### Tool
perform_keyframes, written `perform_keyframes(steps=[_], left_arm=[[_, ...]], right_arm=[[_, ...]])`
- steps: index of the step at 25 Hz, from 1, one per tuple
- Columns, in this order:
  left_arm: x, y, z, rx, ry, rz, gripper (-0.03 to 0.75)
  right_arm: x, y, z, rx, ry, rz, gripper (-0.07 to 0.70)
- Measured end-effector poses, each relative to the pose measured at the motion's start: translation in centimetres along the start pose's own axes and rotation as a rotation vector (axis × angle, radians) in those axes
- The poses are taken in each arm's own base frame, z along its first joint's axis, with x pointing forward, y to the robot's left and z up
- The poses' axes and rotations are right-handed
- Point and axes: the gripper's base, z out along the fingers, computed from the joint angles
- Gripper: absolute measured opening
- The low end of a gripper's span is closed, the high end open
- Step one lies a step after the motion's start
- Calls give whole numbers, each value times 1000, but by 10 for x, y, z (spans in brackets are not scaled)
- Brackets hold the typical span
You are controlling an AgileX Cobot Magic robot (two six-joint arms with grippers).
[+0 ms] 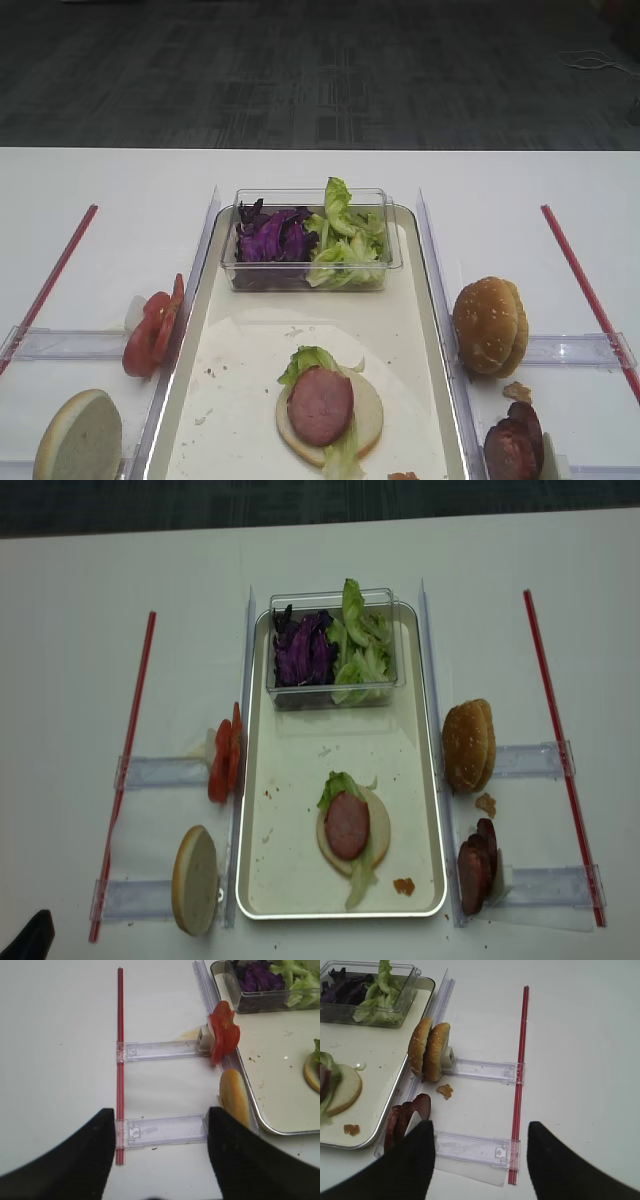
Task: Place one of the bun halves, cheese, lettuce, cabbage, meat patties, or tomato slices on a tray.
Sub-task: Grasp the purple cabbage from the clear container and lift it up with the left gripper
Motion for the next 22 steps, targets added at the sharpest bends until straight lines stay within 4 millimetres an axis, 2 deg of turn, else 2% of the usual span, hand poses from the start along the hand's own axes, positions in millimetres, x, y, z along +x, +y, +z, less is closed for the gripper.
perform_keyframes(steps=[22], left_arm=[[0, 0, 0, 0, 0, 0, 391]], right_arm=[[0, 0, 0, 0, 0, -2, 433]])
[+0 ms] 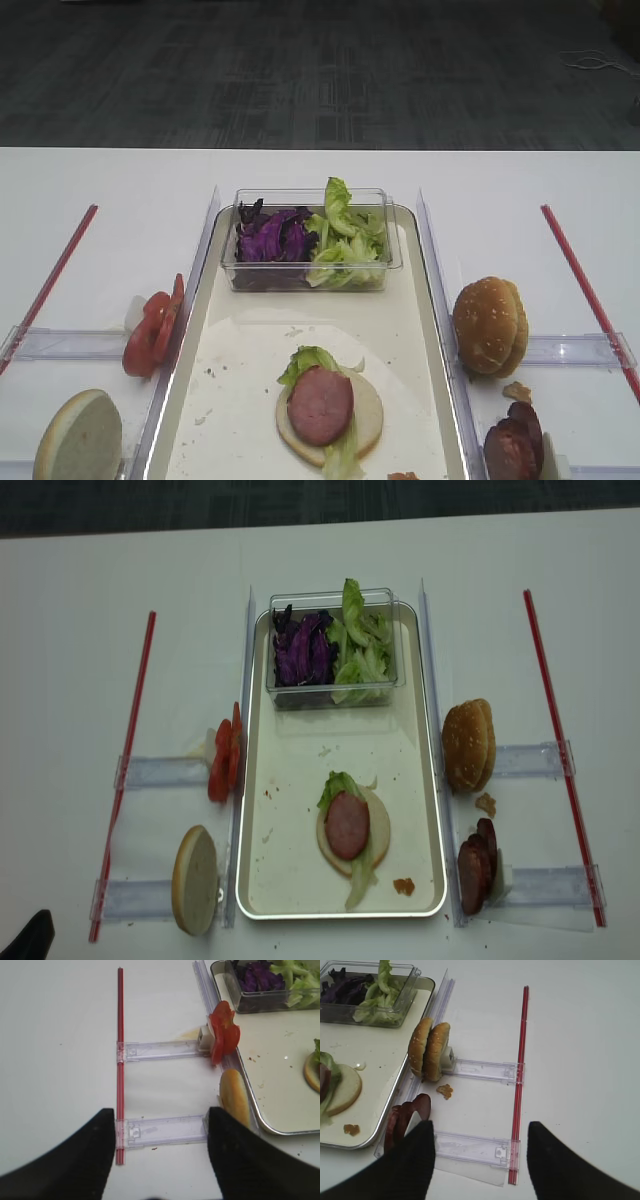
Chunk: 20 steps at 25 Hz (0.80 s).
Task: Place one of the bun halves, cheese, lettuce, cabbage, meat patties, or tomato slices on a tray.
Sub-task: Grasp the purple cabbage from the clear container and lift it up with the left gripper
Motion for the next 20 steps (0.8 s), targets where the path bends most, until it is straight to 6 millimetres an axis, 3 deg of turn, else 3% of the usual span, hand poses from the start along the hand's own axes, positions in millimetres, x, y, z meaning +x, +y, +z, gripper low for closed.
perform_keyframes(steps=[20], left_arm=[[0, 0, 0, 2, 0, -1, 391]], right_arm=[[0, 0, 0, 0, 0, 0, 433]])
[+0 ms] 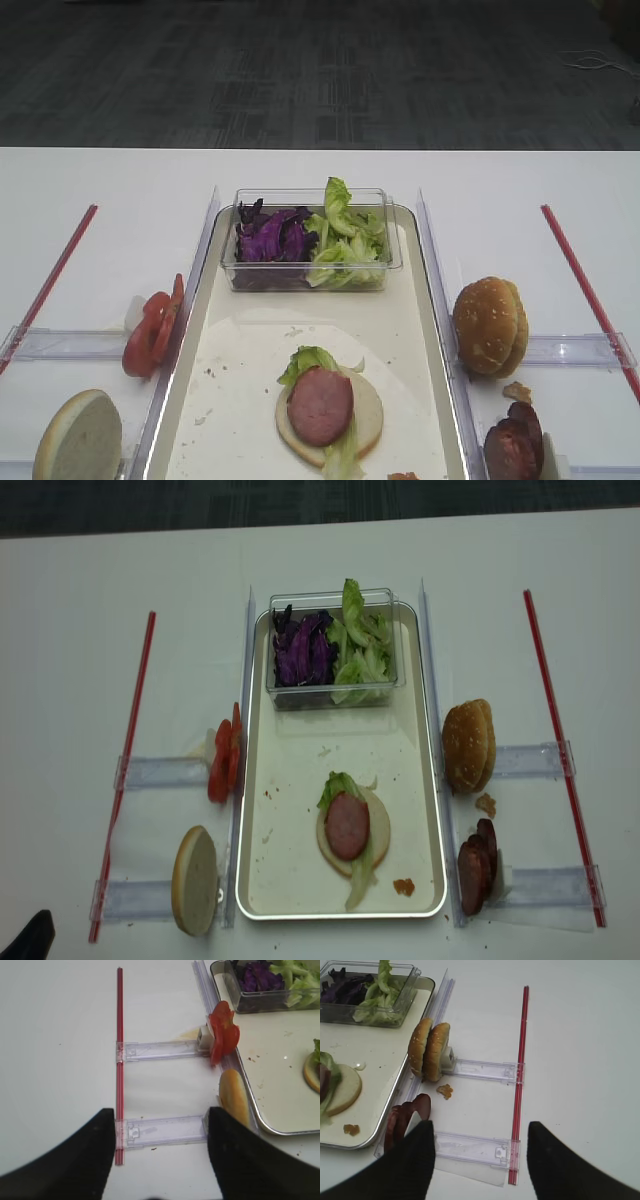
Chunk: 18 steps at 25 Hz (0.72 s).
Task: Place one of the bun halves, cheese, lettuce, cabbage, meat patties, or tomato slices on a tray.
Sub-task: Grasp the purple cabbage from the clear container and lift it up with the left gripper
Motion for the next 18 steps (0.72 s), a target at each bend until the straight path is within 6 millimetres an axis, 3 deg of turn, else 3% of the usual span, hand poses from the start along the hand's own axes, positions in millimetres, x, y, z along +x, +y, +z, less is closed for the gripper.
perform_keyframes(steps=[11, 18], left_arm=[[-1, 0, 1, 2, 5, -1, 391], [-13, 0, 19, -2, 158, -8, 391]], right_arm=[[0, 0, 0, 0, 0, 0, 433], [0, 0, 0, 0, 0, 0, 433]])
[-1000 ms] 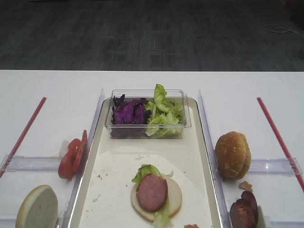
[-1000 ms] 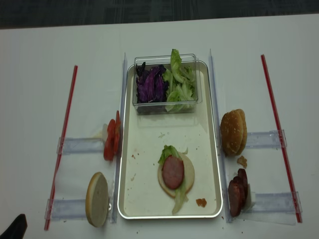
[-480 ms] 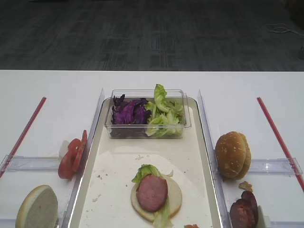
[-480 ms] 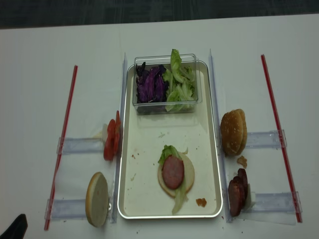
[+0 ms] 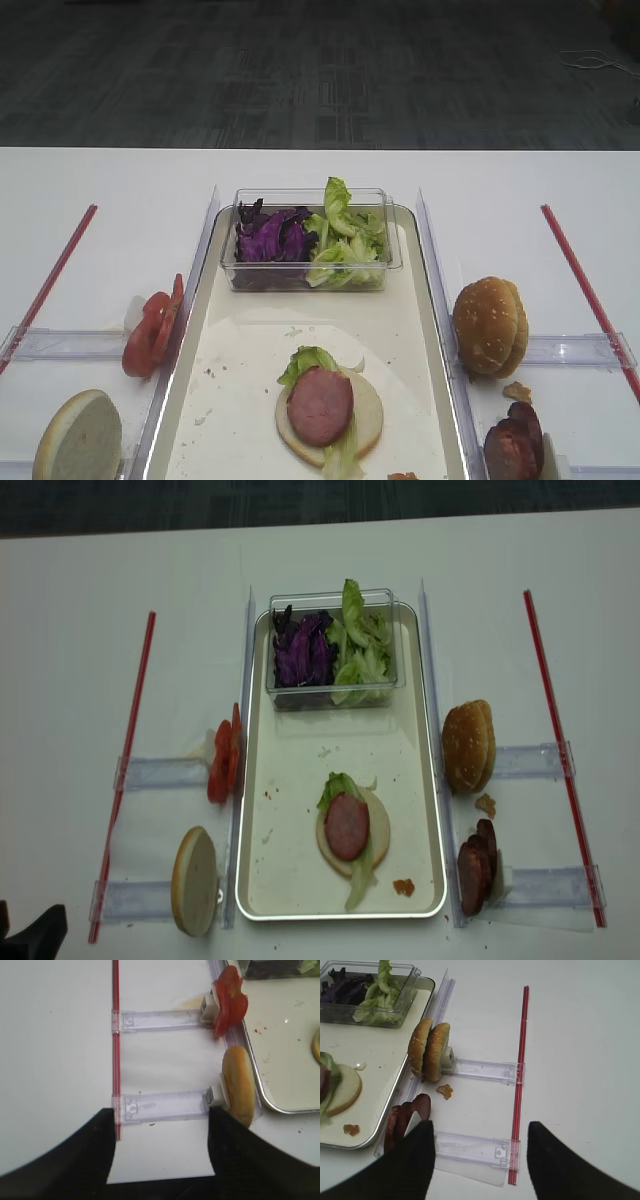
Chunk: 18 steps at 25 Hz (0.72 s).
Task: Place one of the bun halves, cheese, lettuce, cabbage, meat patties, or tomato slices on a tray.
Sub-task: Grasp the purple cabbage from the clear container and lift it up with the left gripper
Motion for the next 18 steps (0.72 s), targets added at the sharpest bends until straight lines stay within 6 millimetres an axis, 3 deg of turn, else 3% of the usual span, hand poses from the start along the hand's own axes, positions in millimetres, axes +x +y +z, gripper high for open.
perform_keyframes(steps=[7, 18], left_arm=[[-18, -1, 16, 3, 156, -34, 391], [-64, -3, 39, -10, 329, -44, 391]], right_arm=[[0, 0, 0, 0, 0, 0, 433], [0, 0, 0, 0, 0, 2, 433]])
